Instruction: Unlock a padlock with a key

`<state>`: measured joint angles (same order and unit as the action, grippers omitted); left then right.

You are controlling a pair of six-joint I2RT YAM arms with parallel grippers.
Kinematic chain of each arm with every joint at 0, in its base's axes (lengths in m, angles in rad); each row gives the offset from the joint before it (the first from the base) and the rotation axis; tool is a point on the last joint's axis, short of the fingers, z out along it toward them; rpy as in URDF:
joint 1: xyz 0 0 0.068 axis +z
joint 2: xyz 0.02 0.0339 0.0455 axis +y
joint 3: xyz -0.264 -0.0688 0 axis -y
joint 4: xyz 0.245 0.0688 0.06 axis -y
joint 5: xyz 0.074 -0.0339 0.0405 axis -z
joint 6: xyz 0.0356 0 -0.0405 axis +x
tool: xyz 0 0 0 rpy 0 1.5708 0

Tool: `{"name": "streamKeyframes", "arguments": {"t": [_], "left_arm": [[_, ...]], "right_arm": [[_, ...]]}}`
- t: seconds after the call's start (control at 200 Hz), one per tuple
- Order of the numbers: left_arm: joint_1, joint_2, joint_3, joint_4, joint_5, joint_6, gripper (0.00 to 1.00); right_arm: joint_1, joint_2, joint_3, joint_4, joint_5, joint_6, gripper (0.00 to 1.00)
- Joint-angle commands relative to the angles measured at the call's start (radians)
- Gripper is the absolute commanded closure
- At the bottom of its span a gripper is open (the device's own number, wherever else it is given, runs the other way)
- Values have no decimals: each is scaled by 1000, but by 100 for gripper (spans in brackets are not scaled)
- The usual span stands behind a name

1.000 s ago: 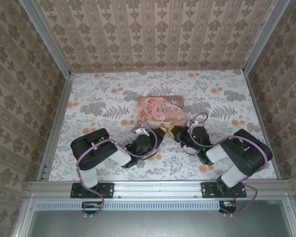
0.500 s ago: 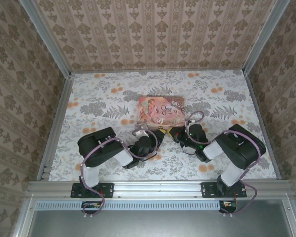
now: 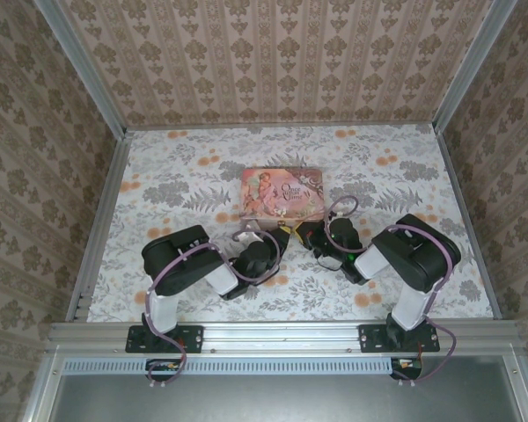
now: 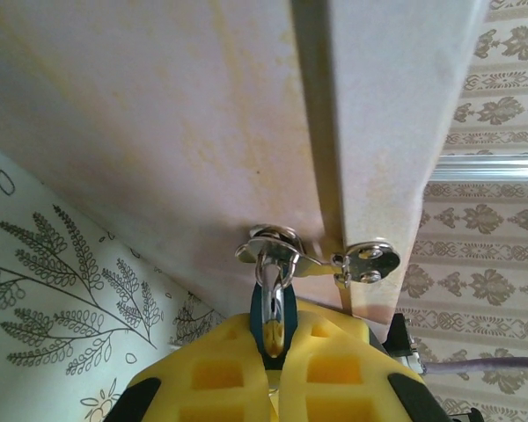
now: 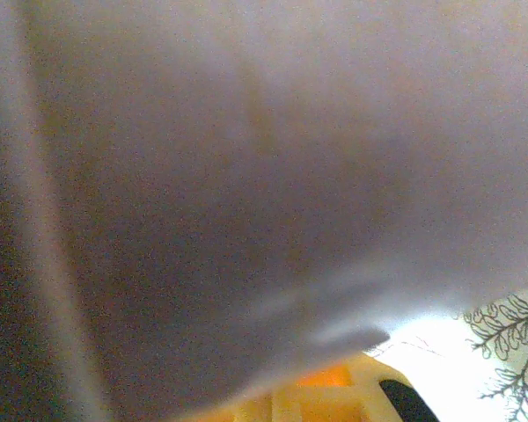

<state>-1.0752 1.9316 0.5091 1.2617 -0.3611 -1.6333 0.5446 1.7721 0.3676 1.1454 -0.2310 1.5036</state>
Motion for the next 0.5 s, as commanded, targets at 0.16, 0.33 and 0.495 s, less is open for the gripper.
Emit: {"name": "streamKeyframes", "arguments": {"t": [0.16,0.33,0.495], "left_arm": [[-14,5,-19,51,237,69,100],[22,0,-54,50,237,88,100],[57,-1,-70,50,254,94,100]], "right_arm": [[55,-28,75,187,-177,-13,71],[27,-54,37,181,-190,-22,44],[-1,-72,-16,152,-235,-45,29]]}}
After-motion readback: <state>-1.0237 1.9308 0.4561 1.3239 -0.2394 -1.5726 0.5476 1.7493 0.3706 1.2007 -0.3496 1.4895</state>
